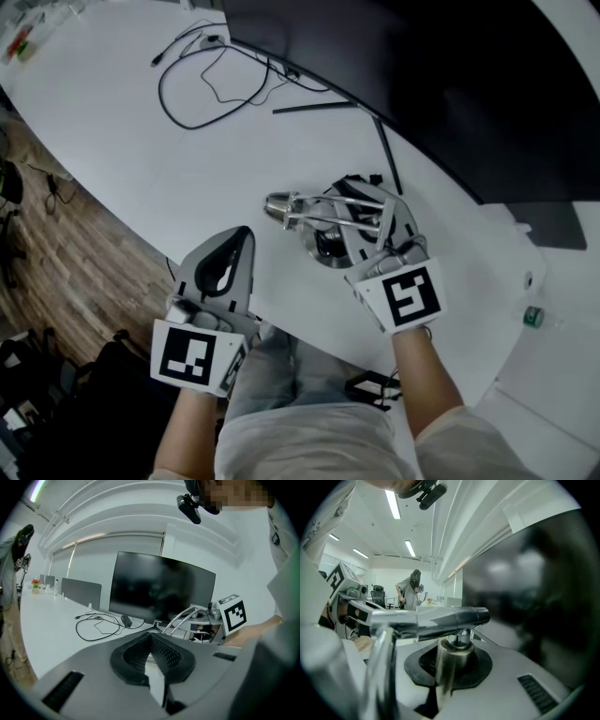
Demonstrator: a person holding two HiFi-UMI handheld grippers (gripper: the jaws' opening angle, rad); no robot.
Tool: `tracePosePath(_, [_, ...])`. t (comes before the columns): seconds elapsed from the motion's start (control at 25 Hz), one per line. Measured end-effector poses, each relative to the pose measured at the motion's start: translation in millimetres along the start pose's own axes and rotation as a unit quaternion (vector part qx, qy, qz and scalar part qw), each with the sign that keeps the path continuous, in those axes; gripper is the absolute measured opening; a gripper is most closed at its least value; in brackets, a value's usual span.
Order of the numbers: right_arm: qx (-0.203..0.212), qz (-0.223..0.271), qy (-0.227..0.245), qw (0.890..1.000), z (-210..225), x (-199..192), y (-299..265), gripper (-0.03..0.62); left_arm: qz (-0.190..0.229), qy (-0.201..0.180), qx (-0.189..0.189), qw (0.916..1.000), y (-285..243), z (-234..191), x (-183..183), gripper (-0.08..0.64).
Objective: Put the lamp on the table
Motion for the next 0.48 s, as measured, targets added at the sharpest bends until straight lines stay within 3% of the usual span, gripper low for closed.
tracePosePath(0.2, [-0.004, 0.007, -0.003, 1.000, -2.4, -1.4, 3.0, 0.032, -0.005, 0.013, -0.002, 0.9999, 0.7, 5.2, -4.8, 0.002])
tracePosePath(0.48, [-0.008, 0.019, -0.003, 1.000, -3.8, -2.5, 6.8, 0.032, 0.001, -0.001, -0.004, 1.0000, -1.5, 9.6, -5.7, 0.002])
Point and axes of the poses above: the fingertips, and each gripper's own axes: y backward along the fingers, z to its right, x out of its top, the point moved 4 cm from there along y, backward along the fingers, and after that the axes turned 6 degrees about y, right-handed, at the moved point
